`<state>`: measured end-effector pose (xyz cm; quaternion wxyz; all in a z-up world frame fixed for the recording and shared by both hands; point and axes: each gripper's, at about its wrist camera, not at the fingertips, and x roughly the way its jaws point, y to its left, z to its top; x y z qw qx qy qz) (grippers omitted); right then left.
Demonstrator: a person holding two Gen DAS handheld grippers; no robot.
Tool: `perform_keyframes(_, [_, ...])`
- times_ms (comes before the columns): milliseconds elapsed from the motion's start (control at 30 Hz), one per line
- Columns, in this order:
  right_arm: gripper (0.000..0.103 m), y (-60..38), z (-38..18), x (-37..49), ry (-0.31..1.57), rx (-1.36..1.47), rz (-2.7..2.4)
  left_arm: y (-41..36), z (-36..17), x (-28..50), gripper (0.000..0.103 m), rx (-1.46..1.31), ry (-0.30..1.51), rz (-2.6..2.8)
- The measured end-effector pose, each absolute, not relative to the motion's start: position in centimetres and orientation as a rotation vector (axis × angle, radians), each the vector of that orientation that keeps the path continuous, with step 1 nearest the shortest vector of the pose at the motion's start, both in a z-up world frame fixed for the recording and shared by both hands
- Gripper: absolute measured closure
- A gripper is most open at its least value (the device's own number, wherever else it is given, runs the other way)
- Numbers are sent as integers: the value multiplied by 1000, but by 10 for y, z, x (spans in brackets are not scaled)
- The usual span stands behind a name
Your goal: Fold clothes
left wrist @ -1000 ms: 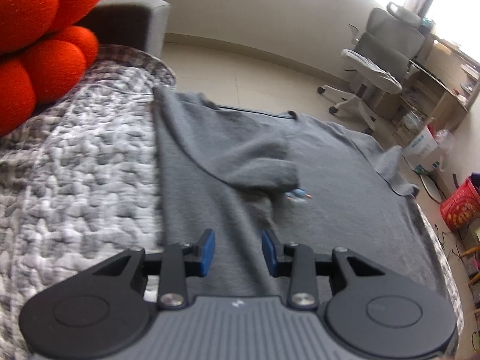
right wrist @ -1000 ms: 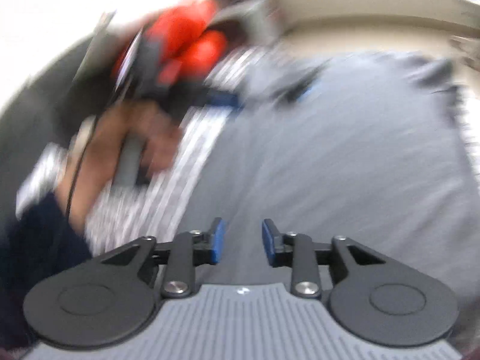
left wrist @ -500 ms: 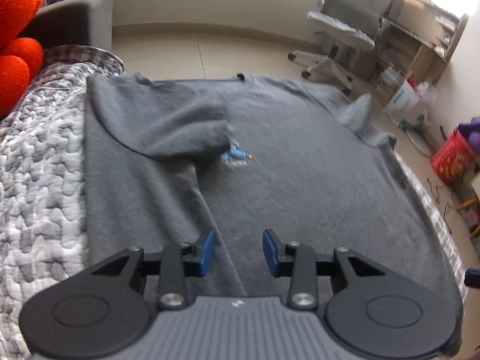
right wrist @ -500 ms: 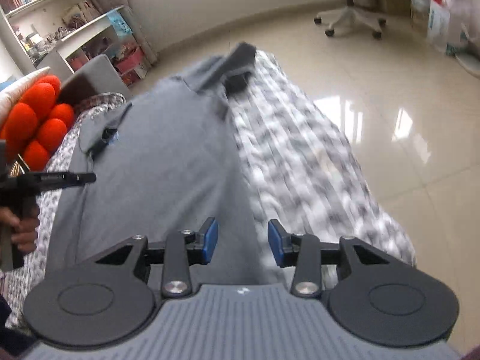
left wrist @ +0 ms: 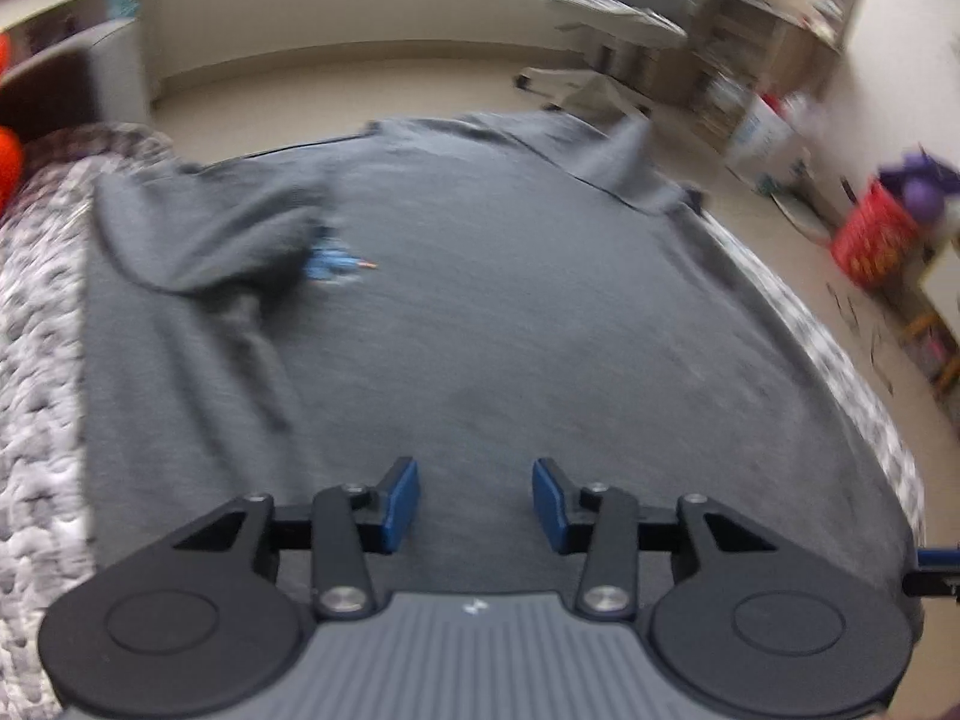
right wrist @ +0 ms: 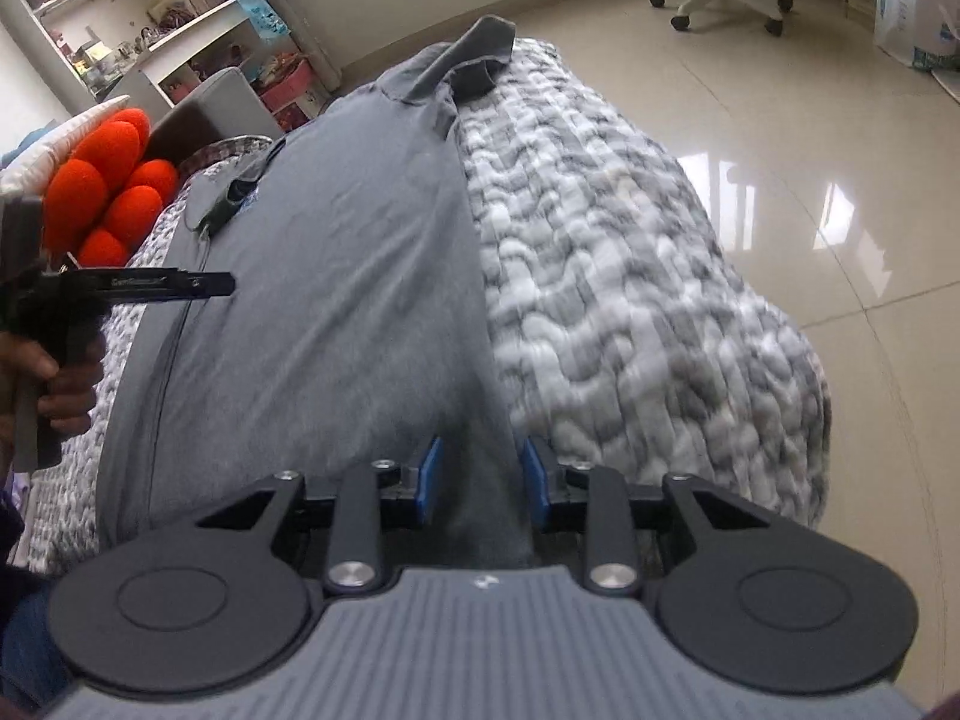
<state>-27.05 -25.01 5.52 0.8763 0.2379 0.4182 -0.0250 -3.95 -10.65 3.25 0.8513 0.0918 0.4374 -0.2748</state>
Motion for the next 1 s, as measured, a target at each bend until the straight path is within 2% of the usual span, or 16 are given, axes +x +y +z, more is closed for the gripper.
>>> perform_keyframes(33, [75, -251, 54, -273, 873, 507, -50, -113, 32, -44, 60, 212, 918, -594])
perform_keyframes(167, [94, -254, 52, -283, 861, 551, -45, -132, 30, -57, 59, 226, 924, -642])
perform_keyframes(500, [98, -237, 80, -291, 756, 594, -13, -146, 31, -66, 56, 213, 935, -661])
perform_keyframes(800, [98, -181, 120, -263, 705, 438, 91, -126, 38, -51, 56, 49, 972, -657])
perform_keyframes(1000, [98, -144, 119, -235, 752, 353, 221, -112, 42, -43, 56, -45, 985, -647])
